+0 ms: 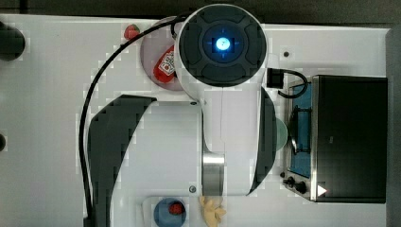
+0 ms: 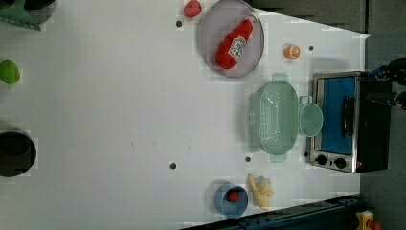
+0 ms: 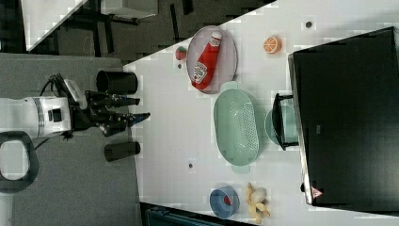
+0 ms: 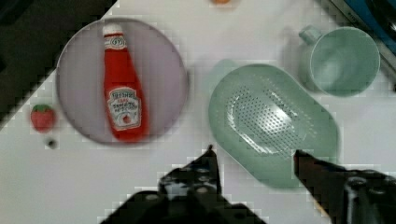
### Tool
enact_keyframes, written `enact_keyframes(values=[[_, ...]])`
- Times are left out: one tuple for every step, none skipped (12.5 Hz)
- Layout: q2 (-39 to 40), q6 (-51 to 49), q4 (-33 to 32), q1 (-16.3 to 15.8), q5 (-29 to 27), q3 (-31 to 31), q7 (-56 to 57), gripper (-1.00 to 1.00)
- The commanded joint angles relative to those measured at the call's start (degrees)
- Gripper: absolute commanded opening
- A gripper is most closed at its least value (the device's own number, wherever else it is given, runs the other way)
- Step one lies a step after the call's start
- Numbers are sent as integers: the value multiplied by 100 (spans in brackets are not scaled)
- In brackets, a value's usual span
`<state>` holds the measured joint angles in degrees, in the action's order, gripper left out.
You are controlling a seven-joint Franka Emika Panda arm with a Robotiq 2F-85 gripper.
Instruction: Drag strainer right to left.
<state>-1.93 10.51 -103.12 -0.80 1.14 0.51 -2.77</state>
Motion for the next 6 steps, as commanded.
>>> enact_keyframes(values=[[-2953, -1172, -1529, 221, 193, 346, 273, 59], [-2952, -1171, -1529, 220, 193, 343, 273, 81], [-2947, -1172, -1545, 220, 193, 340, 273, 99], [-2945, -1168, -1603, 220, 193, 340, 272, 100], [-2928, -1152, -1720, 220, 192, 338, 270, 100], [-2887, -1117, -1887, 220, 192, 333, 252, 100]])
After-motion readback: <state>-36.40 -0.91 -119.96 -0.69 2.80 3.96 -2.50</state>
